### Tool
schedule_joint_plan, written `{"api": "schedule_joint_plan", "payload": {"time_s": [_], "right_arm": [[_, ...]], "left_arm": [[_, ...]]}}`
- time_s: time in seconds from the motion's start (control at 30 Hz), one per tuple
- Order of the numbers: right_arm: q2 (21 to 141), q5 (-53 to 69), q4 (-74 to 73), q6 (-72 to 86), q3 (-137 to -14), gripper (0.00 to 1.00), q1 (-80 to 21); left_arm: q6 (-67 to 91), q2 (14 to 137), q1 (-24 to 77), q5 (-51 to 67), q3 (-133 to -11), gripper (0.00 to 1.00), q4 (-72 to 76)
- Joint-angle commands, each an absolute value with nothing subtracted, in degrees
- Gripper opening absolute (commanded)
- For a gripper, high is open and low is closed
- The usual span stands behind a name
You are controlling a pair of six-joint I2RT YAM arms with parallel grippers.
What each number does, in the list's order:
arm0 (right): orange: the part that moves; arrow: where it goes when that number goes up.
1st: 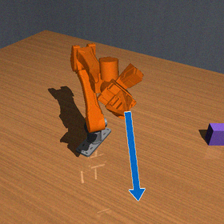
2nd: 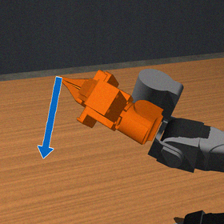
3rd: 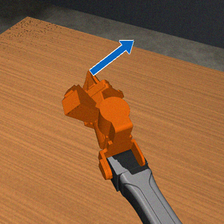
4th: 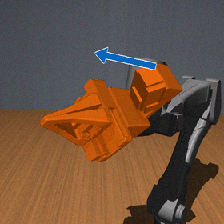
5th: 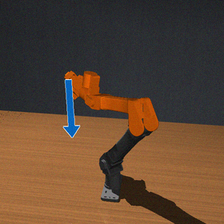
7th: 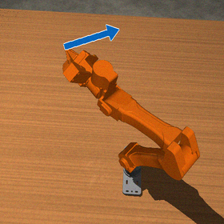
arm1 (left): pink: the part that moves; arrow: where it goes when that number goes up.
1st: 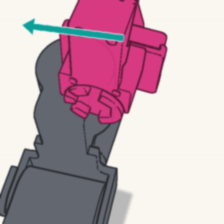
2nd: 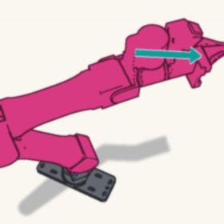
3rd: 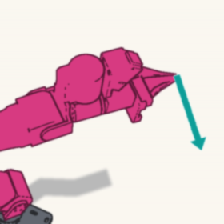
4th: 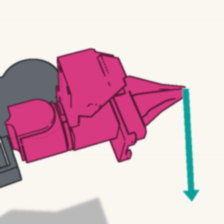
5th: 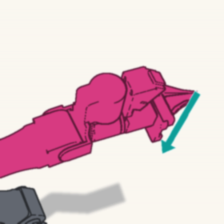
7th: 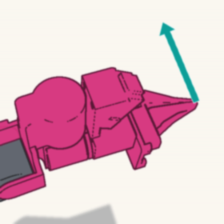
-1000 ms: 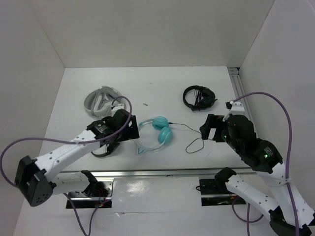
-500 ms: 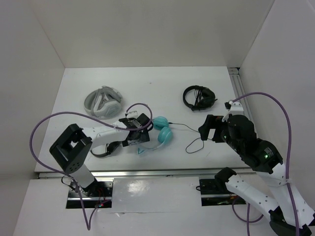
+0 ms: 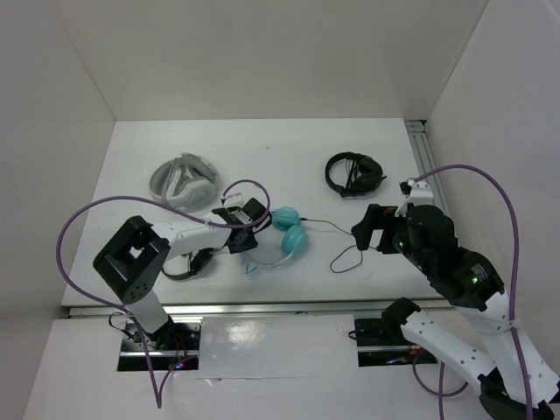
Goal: Wrap the headphones
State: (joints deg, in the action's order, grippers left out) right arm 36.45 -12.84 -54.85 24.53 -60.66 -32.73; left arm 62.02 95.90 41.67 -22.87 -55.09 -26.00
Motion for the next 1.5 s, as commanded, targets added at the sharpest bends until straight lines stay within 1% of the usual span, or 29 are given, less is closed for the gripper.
{"api": "schedule_joint_plan", "payload": {"time_s": [0.0,0.03,0.07,0.1,0.13,0.17,0.23,0.37,0.5,0.53,0.67,0.7,0.8,0.9,0.93,1.07,1.13,1.17,1.4,1.47], "right_arm": [[35.9,-12.2,-50.8,23.8,-60.9,1.0,-32.5],[35.9,-12.2,-50.8,23.8,-60.9,1.0,-32.5],[35.9,-12.2,-50.8,23.8,-60.9,1.0,-32.5],[35.9,-11.5,-50.8,23.8,-60.9,1.0,-32.5],[35.9,-11.5,-50.8,23.8,-60.9,1.0,-32.5],[35.9,-11.5,-50.8,23.8,-60.9,1.0,-32.5],[35.9,-10.9,-50.2,23.8,-61.4,1.0,-32.5],[35.4,-9.3,-48.1,23.1,-60.7,1.0,-32.5],[32.4,-5.9,-41.9,21.9,-58.1,1.0,-32.5],[31.3,-4.8,-40.3,21.4,-56.9,1.0,-32.5],[30.1,5.2,-32.2,18.5,-54.8,1.0,-32.5],[30.8,9.4,-31.1,17.8,-54.8,1.0,-32.5],[32.2,16.0,-26.1,16.5,-52.8,1.0,-32.5],[34.4,23.3,-20.0,12.2,-50.2,1.0,-32.5],[35.2,24.2,-18.6,11.6,-50.2,1.0,-32.5],[40.2,26.1,-12.0,11.0,-49.0,1.0,-32.5],[42.7,25.4,-9.1,10.5,-49.0,1.0,-32.5],[43.8,24.9,-8.4,9.8,-48.3,1.0,-32.5],[44.6,26.5,-7.0,7.7,-50.2,0.99,-32.5],[43.9,24.6,-7.8,7.2,-50.2,0.98,-32.5]], "left_arm": [[63.3,97.9,42.2,-20.7,-53.8,0.38,-24.5],[62.7,97.9,42.2,-19.9,-53.8,0.3,-24.5],[62.1,97.9,42.2,-19.0,-53.8,0.26,-24.5],[62.1,97.9,42.2,-19.0,-53.8,0.1,-24.5],[61.5,97.9,42.2,-18.4,-53.8,0.02,-24.5],[61.5,97.9,42.2,-18.4,-53.8,0.0,-25.0],[60.8,97.9,42.8,-18.4,-53.8,0.0,-26.1],[60.8,95.0,45.9,-23.3,-58.1,0.0,-32.7],[62.0,89.0,49.1,-30.8,-67.2,0.0,-44.5],[62.0,87.7,49.1,-33.8,-69.1,0.0,-50.0],[60.0,80.5,49.7,-36.7,-76.8,0.0,-58.8],[58.6,79.2,49.7,-37.7,-78.3,0.0,-60.4],[56.0,74.4,49.7,-39.1,-84.5,0.0,-66.9],[51.7,70.6,49.7,-39.7,-92.0,0.0,-71.9],[50.2,69.9,49.7,-39.7,-96.0,0.0,-72.7],[44.5,69.2,46.2,-40.2,-105.2,0.0,-78.3],[40.5,68.6,43.3,-37.5,-107.0,0.0,-78.3],[39.8,67.8,42.4,-35.9,-107.1,0.0,-78.3],[34.9,65.7,34.6,-34.5,-107.6,0.0,-78.3],[34.3,65.2,32.6,-33.2,-107.6,0.0,-78.3]]}}
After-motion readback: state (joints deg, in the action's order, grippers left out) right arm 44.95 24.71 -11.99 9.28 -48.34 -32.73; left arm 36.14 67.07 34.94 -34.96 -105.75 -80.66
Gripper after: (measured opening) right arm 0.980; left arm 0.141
